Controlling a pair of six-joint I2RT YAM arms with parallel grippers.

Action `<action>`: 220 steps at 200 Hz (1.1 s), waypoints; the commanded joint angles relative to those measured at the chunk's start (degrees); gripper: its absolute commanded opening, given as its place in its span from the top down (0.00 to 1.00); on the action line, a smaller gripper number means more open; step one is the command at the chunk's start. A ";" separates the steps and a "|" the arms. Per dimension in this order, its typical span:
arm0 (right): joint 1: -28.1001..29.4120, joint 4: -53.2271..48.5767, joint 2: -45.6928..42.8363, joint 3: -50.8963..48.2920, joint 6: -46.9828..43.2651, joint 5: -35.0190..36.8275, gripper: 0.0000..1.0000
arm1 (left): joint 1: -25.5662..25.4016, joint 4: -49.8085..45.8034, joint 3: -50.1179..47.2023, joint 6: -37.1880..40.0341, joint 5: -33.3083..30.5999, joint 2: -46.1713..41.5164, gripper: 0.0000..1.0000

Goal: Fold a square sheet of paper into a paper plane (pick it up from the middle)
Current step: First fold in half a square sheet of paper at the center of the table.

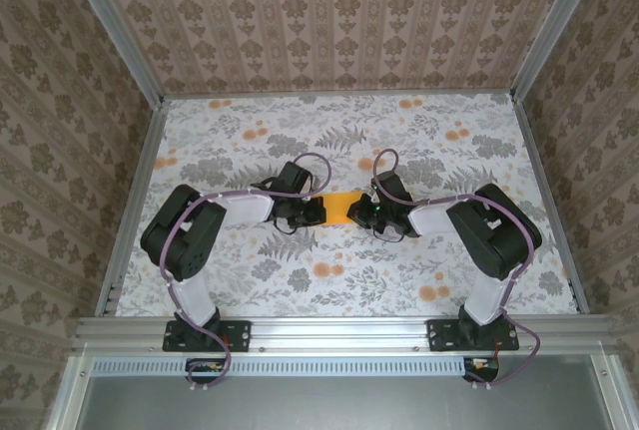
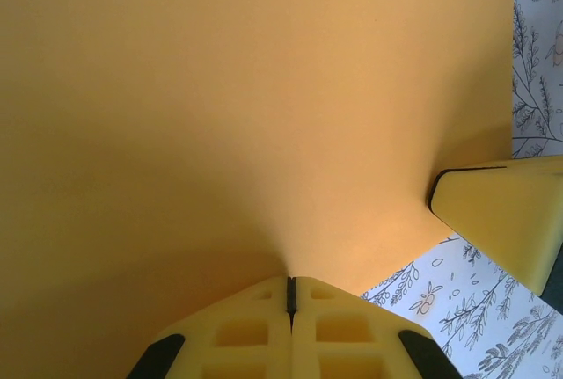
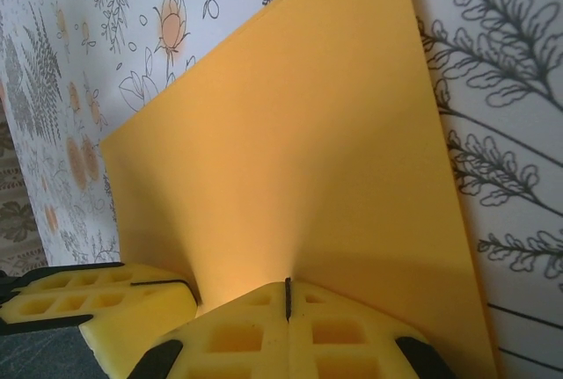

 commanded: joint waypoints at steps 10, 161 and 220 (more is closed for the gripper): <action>0.25 -1.29 1.88 -1.37 0.84 1.88 1.00 | 0.10 2.96 -1.55 -4.28 1.19 -2.38 0.99; 0.25 -1.19 2.86 -2.43 1.49 1.94 1.00 | -3.22 20.84 -11.64 -22.44 -7.34 1.31 1.00; 0.24 -5.69 2.24 -3.04 0.85 4.73 1.00 | -0.90 15.65 -15.42 -23.86 -11.78 -3.75 1.00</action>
